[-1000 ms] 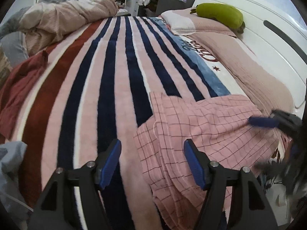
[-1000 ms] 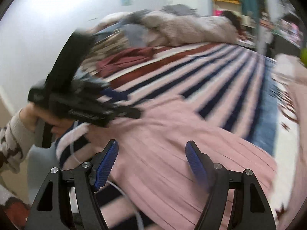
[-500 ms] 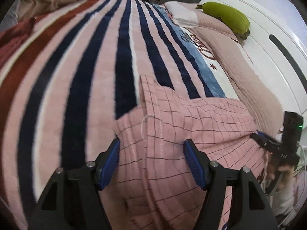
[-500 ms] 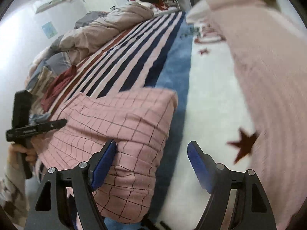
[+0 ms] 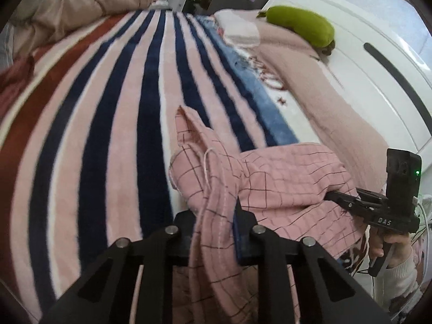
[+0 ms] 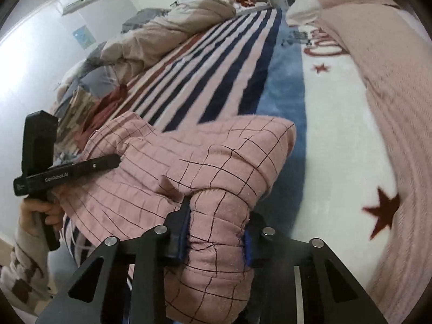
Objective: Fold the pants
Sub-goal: 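Grasp the folded pants with the left gripper while the right gripper grasps the other side, then carry the folded pants onto the clothes pile and open both grippers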
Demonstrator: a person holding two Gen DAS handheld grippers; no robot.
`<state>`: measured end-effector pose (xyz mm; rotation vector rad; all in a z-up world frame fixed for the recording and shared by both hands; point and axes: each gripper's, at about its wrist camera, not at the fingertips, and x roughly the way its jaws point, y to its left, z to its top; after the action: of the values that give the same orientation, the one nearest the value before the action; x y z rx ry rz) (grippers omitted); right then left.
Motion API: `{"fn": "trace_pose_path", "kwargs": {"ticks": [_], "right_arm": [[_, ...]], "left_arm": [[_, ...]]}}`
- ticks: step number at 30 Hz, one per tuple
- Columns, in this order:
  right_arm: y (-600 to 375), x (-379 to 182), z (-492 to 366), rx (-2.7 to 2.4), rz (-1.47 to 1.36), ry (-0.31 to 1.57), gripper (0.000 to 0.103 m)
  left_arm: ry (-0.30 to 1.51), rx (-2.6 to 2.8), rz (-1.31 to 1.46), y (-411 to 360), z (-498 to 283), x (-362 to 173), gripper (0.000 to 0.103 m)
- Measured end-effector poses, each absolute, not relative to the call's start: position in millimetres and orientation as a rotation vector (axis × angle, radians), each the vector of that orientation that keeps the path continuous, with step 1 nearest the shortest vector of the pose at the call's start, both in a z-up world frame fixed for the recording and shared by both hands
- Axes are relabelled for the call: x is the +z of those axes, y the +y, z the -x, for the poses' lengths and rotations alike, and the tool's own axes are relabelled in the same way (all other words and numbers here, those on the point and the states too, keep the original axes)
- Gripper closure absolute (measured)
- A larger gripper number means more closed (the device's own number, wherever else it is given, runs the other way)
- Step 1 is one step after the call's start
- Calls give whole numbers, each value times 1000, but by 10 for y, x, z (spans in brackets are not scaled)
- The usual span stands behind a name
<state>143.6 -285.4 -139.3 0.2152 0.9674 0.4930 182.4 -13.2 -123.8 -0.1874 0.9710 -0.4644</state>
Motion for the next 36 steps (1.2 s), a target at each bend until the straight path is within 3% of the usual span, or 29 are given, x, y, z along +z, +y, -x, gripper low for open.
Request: {"fn": "trace_pose_path", "kwargs": {"ticks": [9, 18, 25, 36], "right_arm": [[-2520, -604, -1435, 515, -188, 808, 80], [-1646, 105, -1384, 610, -118, 702, 80], [-729, 360, -1322, 734, -85, 674, 80], [718, 319, -1126, 935, -53, 704, 80]], "left_arm": [[746, -408, 150, 242, -1623, -288, 87], [590, -280, 169, 1187, -1207, 454, 87], [535, -147, 201, 2020, -788, 682, 87], [526, 77, 267, 3255, -76, 653, 87]]}}
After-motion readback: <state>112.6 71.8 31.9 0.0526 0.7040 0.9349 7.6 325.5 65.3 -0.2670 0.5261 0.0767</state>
